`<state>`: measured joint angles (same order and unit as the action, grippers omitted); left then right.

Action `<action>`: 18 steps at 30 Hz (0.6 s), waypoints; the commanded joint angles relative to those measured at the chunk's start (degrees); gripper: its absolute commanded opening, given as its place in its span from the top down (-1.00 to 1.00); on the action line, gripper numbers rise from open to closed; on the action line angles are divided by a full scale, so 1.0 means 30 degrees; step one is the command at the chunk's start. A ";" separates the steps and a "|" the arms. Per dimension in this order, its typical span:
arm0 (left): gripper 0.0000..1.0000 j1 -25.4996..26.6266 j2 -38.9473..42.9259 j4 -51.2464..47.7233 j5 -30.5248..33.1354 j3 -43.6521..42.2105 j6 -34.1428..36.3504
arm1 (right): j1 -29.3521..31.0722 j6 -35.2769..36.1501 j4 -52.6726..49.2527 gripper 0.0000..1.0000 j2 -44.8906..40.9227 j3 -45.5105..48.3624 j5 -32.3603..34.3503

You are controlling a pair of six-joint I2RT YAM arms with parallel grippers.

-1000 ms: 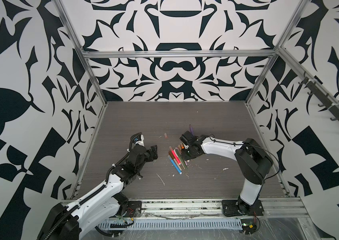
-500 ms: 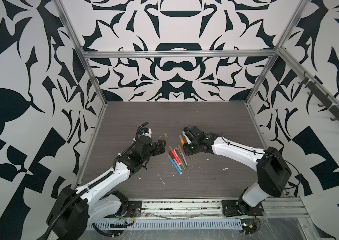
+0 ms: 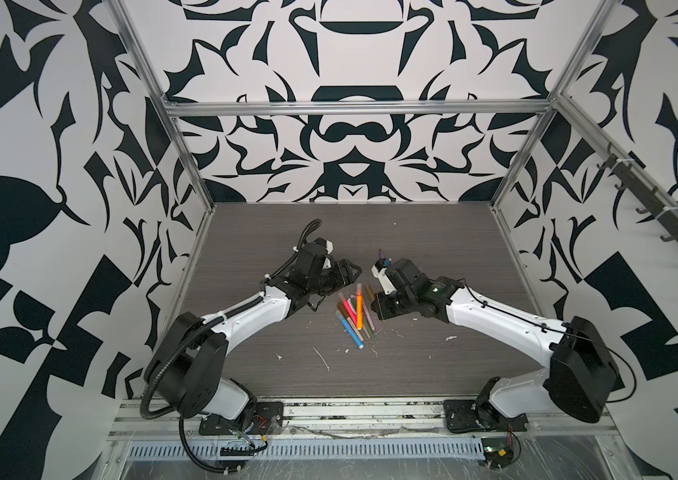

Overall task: Open the pen caps
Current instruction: 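Lift the orange highlighter with the right gripper while the left gripper moves toward it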

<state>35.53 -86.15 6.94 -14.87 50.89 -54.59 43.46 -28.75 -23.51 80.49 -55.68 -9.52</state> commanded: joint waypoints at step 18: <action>-0.27 -0.2202 0.2580 -0.3182 0.0538 -0.0785 0.0691 | -0.0277 -0.0284 0.0951 0.65 0.0777 0.0264 -0.0548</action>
<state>31.00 -81.08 0.99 -15.20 50.65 -54.06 42.72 -28.93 -22.37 81.80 -55.29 -10.09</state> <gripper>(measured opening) 0.635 0.172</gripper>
